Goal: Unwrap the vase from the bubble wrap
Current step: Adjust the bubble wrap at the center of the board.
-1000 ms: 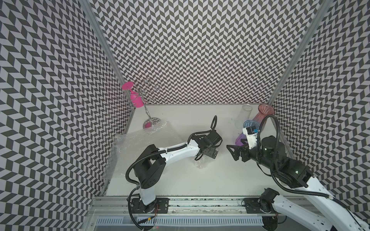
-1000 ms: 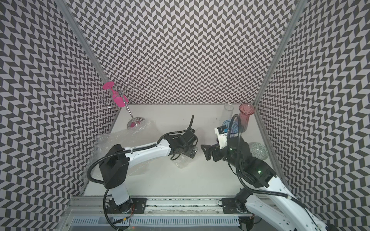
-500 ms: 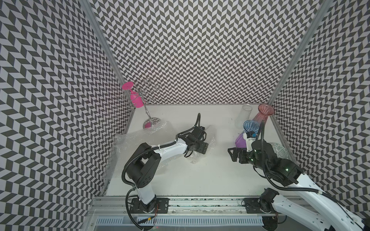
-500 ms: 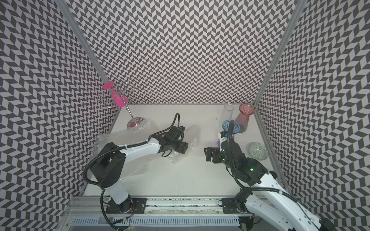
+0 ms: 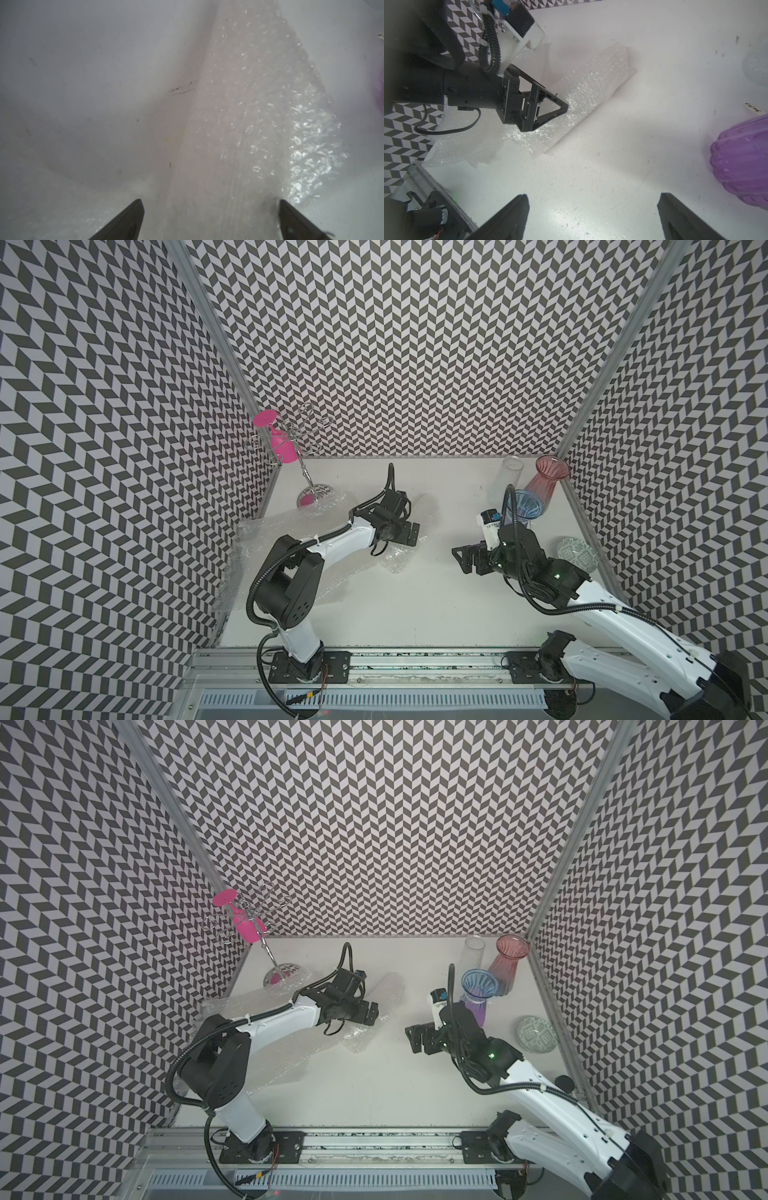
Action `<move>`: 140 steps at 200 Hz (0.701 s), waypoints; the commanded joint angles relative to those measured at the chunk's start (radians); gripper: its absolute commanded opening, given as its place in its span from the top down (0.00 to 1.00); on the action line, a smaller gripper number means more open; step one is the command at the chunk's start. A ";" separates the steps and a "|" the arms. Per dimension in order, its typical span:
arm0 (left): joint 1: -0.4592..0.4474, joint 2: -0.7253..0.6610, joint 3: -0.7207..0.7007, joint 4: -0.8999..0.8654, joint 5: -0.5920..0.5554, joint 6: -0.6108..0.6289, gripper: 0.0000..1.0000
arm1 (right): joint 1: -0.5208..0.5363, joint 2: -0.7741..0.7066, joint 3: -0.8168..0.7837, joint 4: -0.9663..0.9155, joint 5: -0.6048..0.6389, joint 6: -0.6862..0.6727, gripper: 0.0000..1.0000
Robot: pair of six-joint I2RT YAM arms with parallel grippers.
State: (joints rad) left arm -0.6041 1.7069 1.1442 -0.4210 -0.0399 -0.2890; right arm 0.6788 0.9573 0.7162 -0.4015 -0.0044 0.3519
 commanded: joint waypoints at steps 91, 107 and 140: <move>-0.121 -0.018 0.073 -0.162 -0.179 0.053 0.00 | 0.005 -0.009 -0.089 0.176 -0.092 -0.046 0.01; -0.130 0.006 0.095 -0.158 -0.155 0.078 0.00 | 0.005 -0.025 -0.091 0.153 -0.082 -0.040 0.01; -0.140 0.050 0.103 -0.142 -0.143 0.086 0.00 | 0.005 -0.073 -0.114 0.121 -0.056 -0.025 0.01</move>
State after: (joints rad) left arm -0.7338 1.7340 1.2163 -0.5568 -0.1913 -0.2245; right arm 0.6788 0.9318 0.6205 -0.2951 -0.0811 0.3077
